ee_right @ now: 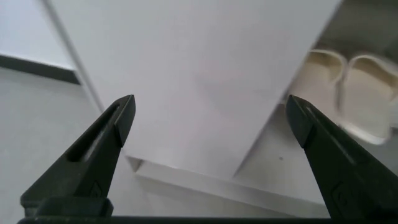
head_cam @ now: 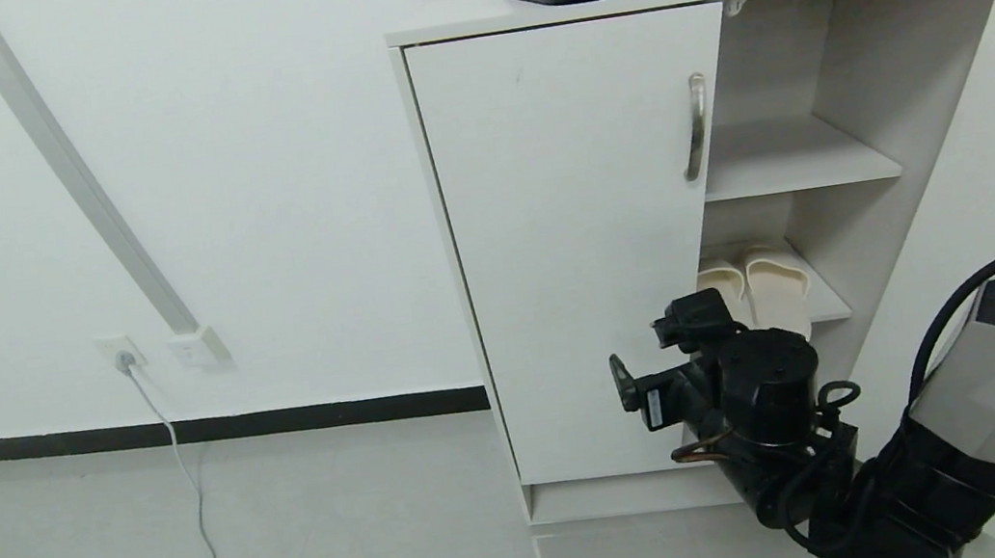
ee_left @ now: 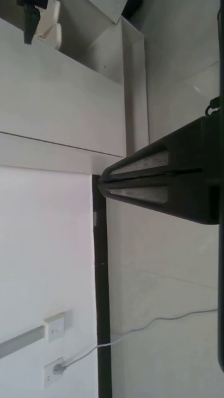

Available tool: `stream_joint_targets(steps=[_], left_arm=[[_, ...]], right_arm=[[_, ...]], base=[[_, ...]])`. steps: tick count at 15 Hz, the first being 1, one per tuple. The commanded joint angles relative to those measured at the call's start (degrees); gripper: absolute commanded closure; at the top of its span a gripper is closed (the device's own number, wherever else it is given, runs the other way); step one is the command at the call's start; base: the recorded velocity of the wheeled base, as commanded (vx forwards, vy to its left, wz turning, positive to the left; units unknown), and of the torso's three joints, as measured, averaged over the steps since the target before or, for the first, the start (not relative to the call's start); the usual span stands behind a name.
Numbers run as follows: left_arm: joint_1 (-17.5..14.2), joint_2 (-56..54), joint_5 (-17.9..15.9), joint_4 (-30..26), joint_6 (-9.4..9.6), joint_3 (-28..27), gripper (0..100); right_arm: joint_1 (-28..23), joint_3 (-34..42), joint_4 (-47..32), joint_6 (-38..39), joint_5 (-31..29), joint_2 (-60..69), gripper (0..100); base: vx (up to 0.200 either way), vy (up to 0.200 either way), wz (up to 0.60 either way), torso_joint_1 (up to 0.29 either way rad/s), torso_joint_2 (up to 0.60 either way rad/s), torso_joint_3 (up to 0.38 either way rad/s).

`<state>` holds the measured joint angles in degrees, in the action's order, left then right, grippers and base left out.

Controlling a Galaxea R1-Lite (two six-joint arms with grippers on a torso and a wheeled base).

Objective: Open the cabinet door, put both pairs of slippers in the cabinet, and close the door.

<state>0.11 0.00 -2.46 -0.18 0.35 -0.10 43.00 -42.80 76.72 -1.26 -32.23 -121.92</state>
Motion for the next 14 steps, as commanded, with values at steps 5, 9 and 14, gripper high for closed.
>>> stream_joint_targets(steps=[5,9,14], left_arm=[[0.07,0.09,0.00,0.01,0.00,0.01,100],[0.07,0.09,0.00,0.01,0.00,0.01,100],[-0.02,0.09,0.00,0.01,0.00,0.01,100]], right_arm=[[-0.02,1.93,2.56,-1.21,2.61,-0.78,0],[-0.02,1.93,2.56,-1.21,2.61,-0.95,0],[-0.02,1.84,2.39,-1.21,2.52,-0.95,0]], base=[[0.000,0.000,0.00,0.000,0.00,0.000],[0.000,0.000,0.00,0.000,0.00,0.000],[0.000,0.000,0.00,0.000,0.00,0.000]])
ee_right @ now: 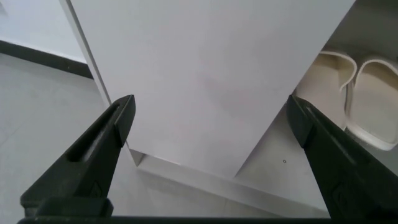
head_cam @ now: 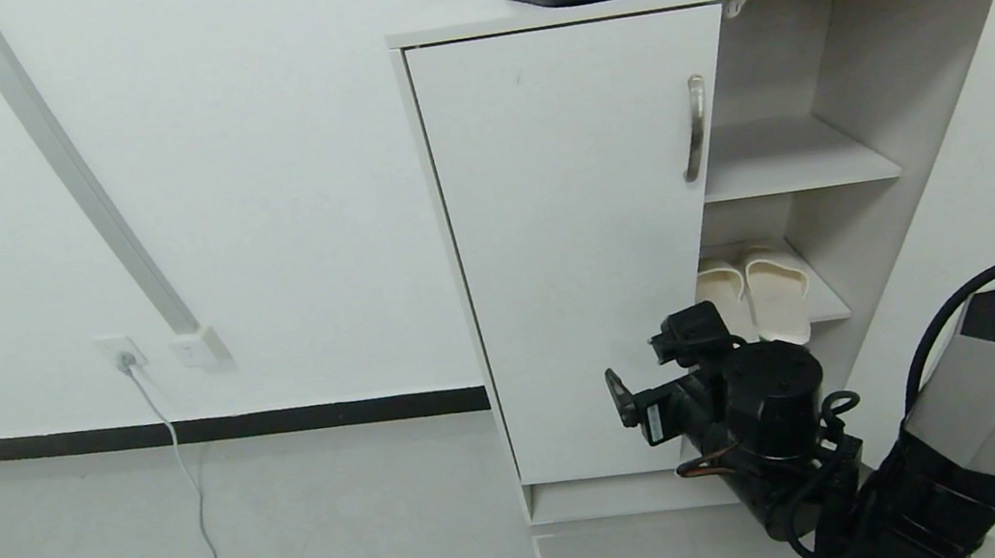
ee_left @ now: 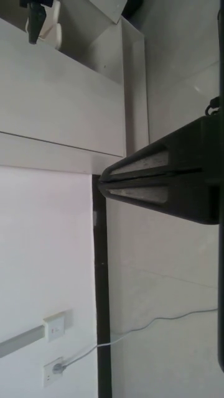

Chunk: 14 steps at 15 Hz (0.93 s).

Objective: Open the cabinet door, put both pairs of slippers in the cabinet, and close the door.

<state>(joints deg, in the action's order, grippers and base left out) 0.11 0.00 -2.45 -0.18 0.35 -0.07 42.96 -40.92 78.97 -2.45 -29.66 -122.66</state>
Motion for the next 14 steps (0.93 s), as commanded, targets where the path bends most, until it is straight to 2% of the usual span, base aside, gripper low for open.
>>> stream_joint_targets(steps=[1,4,7,14], left_arm=[[-0.02,0.09,-0.01,0.01,0.00,-0.01,100],[-0.02,0.09,-0.01,0.01,0.00,-0.01,100],[-0.02,0.09,-0.10,0.01,0.09,-0.01,100],[-0.02,0.09,-0.01,0.01,0.00,-0.01,100]], right_arm=[[0.02,-0.03,0.04,-0.01,-0.05,-0.21,0],[0.11,-0.03,0.04,-0.01,0.04,-0.39,0],[0.02,0.05,0.22,-0.01,-0.05,-0.30,0],[0.02,-0.03,0.22,-0.01,-0.05,-0.30,0]], base=[[0.000,0.000,0.00,0.002,-0.20,-0.222],[0.000,0.000,0.00,0.020,-0.24,-0.343],[0.000,0.000,0.00,0.043,-0.53,-0.365],[0.000,0.000,0.00,0.124,-0.47,-0.343]])
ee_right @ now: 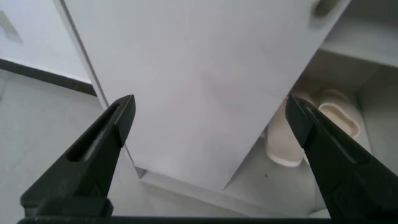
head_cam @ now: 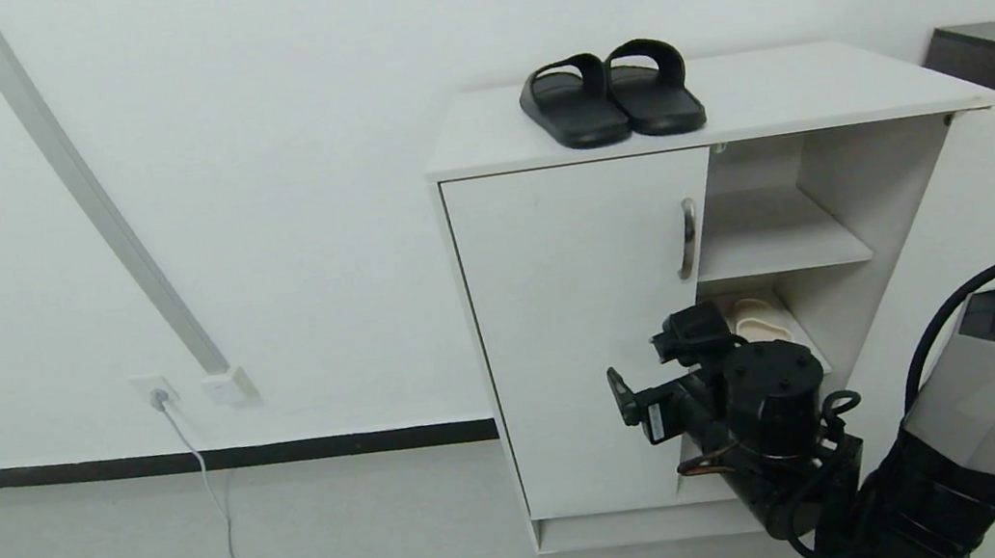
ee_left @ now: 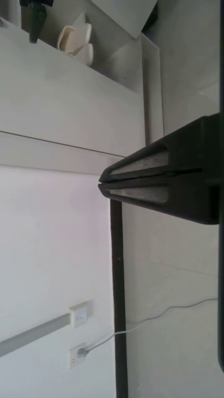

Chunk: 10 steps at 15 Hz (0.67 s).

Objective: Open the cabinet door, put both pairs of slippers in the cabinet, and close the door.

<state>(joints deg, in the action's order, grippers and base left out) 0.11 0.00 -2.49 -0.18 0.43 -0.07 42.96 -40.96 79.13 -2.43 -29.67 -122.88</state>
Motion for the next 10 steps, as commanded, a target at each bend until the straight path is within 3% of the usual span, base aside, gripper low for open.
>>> stream_joint_targets(steps=[1,10], left_arm=[[-0.02,0.09,-0.06,0.01,0.01,-0.01,100],[0.07,0.09,0.03,0.01,-0.08,-0.01,100]], right_arm=[[0.02,0.00,0.06,-0.04,0.05,-0.08,0],[0.02,0.09,0.06,-0.04,-0.04,-0.08,0]], base=[[0.000,0.000,0.00,0.149,-0.47,-0.320],[0.000,0.000,0.00,0.187,-0.50,-0.318]])
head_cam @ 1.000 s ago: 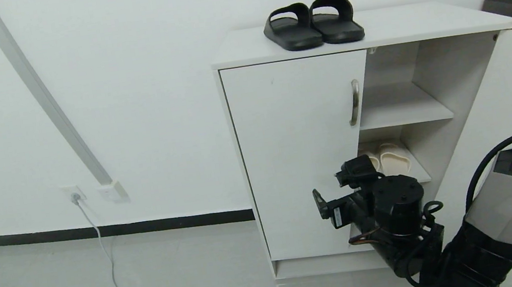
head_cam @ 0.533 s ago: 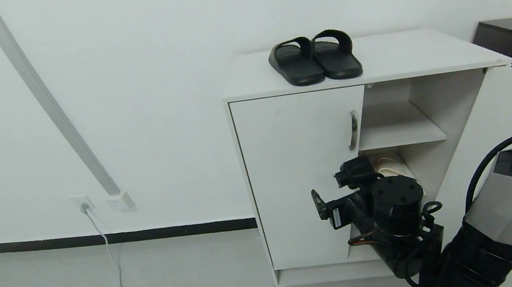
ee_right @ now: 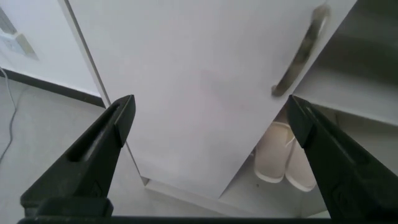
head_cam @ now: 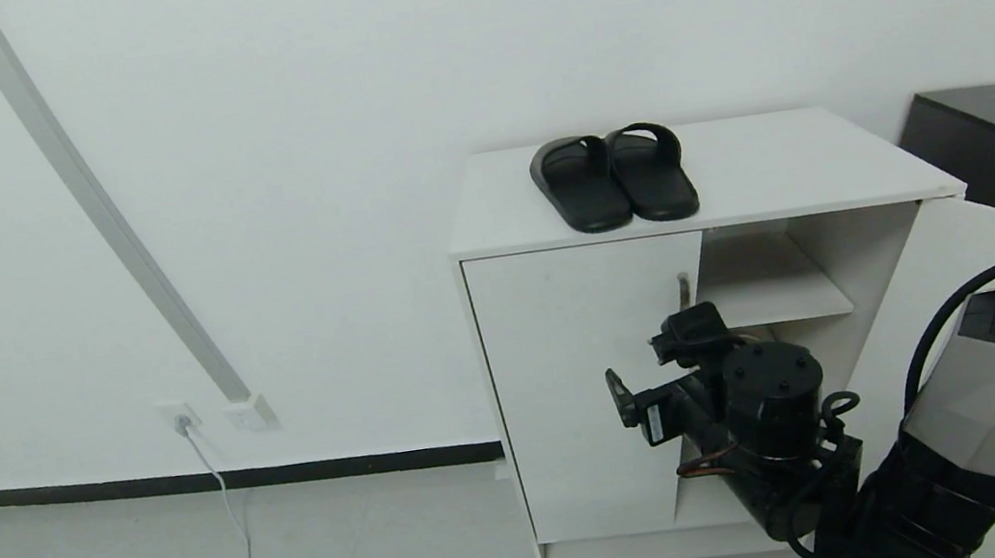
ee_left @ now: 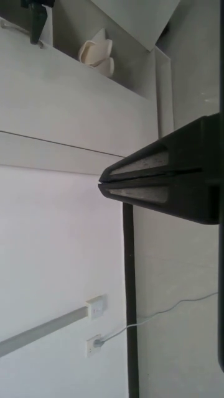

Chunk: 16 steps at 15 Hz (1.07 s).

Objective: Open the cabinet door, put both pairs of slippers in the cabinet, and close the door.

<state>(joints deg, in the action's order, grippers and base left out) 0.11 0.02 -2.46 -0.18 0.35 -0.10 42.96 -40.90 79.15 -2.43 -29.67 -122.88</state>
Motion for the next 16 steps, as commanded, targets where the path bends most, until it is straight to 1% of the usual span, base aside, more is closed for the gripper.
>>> stream_joint_targets(steps=[1,11,13,16], left_arm=[[-0.02,0.06,0.00,0.01,0.00,0.01,100],[-0.02,0.06,-0.09,0.01,0.09,0.01,100],[-0.02,0.06,-0.09,0.01,0.09,0.01,100],[-0.02,0.06,-0.09,0.01,0.17,0.01,100]], right_arm=[[0.02,0.03,0.04,-0.04,-0.04,-0.08,0],[0.02,1.00,0.21,-0.04,0.05,0.98,0],[0.28,2.40,0.65,-0.21,0.14,1.06,0],[0.37,2.49,2.41,-2.32,0.58,1.06,0]], base=[[0.000,0.000,0.00,0.227,-0.53,-0.330],[0.000,0.000,0.00,0.245,-0.56,-0.320],[0.000,0.000,0.00,0.198,-0.42,-0.227],[0.000,0.000,0.00,0.030,-0.06,-0.030]])
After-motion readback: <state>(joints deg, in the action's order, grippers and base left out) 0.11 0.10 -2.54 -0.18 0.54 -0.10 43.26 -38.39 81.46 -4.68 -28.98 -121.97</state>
